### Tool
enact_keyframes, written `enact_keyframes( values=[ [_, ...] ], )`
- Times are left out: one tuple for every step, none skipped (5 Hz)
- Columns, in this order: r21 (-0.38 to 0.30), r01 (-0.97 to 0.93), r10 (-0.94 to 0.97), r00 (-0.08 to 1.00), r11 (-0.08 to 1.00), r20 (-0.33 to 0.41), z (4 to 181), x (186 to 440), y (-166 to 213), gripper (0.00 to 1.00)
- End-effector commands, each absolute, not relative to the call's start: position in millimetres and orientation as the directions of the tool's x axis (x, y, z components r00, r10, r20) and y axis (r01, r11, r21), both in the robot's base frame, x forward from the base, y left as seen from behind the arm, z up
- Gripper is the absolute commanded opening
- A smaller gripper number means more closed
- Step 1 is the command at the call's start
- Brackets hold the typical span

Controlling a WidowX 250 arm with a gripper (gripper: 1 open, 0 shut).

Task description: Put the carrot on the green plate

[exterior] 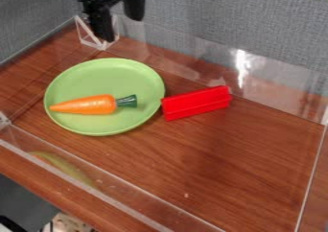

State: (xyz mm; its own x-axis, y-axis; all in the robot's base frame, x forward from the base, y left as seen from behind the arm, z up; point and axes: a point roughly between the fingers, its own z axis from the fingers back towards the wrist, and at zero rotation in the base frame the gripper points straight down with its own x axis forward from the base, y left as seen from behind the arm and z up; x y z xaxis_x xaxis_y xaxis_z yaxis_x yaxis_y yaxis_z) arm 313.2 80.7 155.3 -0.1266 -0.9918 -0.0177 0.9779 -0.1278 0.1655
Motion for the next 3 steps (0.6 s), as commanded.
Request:
enact_keyframes(
  values=[
    [0.195,0.969,-0.988,-0.149,-0.153,-0.035,156.5,309,95,1.00],
    [0.196,0.969,-0.989,-0.145,-0.149,-0.033,149.3,308,104,1.00],
    [0.196,0.965,-0.985,-0.170,-0.173,-0.035,135.8,314,98,1.00]
  ],
)
